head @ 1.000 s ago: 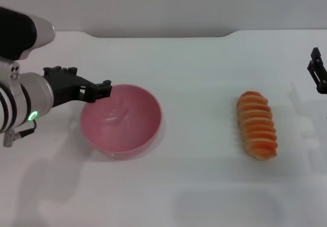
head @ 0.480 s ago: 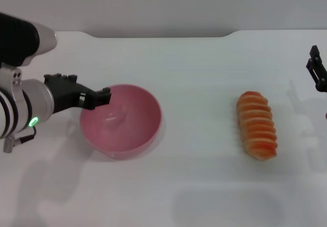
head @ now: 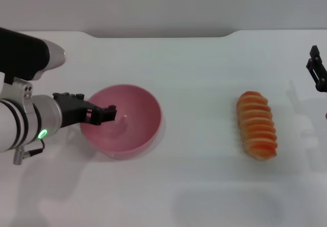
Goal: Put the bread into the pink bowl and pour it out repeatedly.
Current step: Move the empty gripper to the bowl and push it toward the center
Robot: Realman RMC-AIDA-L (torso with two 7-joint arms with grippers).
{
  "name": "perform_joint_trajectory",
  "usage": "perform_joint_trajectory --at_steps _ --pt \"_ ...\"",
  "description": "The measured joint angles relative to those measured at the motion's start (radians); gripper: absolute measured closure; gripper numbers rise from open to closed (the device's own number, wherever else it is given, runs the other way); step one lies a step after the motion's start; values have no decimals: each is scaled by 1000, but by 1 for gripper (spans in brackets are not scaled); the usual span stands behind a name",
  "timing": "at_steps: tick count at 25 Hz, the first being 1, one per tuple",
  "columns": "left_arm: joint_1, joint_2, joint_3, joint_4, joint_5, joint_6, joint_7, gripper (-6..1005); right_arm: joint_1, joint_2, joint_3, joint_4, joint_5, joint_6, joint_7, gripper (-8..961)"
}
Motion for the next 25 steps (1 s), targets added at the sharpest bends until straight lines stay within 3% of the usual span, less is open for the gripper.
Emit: perform_joint_trajectory --at_steps 11,19,25 --pt "-57 0 2 -127 -30 37 0 215 0 0 -4 -3 0 0 -2 209" --pt "-74 0 4 -145 -38 53 0 219 0 0 -6 -7 0 -1 -11 211" --pt "-86 3 -36 -181 -116 79 6 353 0 0 -6 -13 0 -5 -16 213"
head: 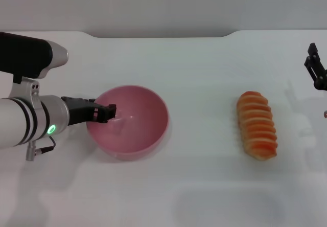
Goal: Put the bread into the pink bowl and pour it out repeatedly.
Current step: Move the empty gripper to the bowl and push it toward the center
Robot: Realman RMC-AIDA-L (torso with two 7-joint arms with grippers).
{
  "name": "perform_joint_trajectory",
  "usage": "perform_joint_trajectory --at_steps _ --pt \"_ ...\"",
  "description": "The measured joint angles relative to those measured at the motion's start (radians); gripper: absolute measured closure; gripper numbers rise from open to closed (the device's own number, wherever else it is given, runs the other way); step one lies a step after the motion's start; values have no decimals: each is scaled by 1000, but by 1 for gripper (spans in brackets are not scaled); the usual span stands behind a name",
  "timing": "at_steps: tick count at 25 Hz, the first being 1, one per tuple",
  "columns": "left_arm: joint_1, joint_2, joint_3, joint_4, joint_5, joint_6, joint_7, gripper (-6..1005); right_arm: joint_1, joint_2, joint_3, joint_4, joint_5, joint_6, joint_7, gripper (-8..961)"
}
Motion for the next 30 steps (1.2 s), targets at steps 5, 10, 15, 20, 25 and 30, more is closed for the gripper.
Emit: perform_joint_trajectory --at_steps 5,10,15,20,25,30 --pt "-25 0 2 -23 -4 -5 5 465 0 0 4 -7 0 -1 0 214" --pt "-41 0 6 -34 3 -10 6 708 0 0 5 -10 0 -2 0 216" --pt "-44 0 2 -35 4 -9 6 905 1 -1 6 -12 -3 0 0 217" --pt "-49 0 0 -36 4 -6 7 950 1 -2 10 -25 -4 7 0 219" --pt "-54 2 -11 -26 5 -11 8 959 -26 -15 72 -156 -29 196 0 220" --pt "-60 3 -22 -21 5 -14 10 960 -80 -16 246 -483 -152 738 0 221"
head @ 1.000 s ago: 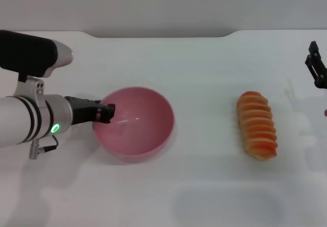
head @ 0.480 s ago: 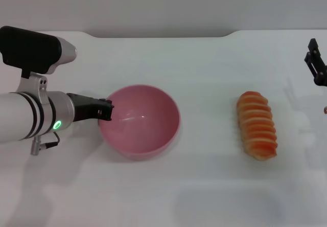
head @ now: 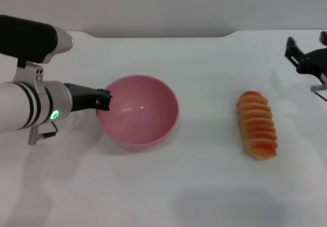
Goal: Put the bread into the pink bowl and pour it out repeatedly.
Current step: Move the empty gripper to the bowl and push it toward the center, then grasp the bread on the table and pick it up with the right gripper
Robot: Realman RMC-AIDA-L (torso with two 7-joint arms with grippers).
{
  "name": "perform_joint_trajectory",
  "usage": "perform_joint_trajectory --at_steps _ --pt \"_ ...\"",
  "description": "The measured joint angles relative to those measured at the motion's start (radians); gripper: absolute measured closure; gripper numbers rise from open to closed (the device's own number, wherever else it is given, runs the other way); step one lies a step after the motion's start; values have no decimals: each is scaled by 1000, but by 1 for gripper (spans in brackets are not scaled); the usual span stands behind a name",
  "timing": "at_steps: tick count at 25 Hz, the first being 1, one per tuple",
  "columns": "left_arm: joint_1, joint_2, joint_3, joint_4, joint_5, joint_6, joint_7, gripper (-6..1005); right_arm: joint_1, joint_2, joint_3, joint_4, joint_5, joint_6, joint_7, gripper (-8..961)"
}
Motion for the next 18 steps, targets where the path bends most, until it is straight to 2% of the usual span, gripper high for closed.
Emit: perform_joint_trajectory --at_steps 2,3,5,8,13,18 --pt "0 0 0 0 0 0 0 960 -3 10 71 -117 -45 242 0 222" --pt "-22 -1 -16 1 0 -1 8 960 0 14 101 -174 -57 353 0 222" --pt "-33 -1 -24 1 0 -2 8 960 12 16 140 -258 -62 529 3 223" --pt "-33 -1 -24 1 0 -2 8 960 30 18 182 -352 -61 713 13 223" --pt "-79 0 -63 18 0 -41 8 960 56 19 204 -434 -64 879 103 225" --pt "-103 1 -78 28 0 -59 10 961 116 19 218 -404 -86 1014 181 226"
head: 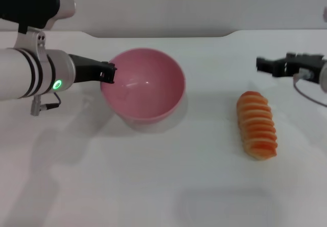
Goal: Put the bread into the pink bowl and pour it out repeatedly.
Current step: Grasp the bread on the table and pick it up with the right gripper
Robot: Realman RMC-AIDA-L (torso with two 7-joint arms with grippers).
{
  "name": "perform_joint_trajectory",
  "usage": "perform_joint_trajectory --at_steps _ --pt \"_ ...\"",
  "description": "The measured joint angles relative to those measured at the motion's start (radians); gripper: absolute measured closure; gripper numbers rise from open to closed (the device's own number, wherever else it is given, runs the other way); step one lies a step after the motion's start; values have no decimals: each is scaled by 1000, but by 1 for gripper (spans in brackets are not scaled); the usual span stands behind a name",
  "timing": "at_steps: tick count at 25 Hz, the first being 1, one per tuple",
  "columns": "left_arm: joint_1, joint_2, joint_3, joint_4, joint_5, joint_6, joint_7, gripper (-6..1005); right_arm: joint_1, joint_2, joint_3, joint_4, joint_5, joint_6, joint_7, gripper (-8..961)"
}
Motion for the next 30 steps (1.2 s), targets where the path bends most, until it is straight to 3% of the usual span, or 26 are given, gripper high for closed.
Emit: perform_joint_trajectory --at_steps 7,30 --pt "-30 -2 -22 2 0 -8 27 961 142 -2 25 171 -37 141 38 228" --pt "-55 -1 -36 -2 1 -8 39 960 245 9 -56 358 1 67 79 235"
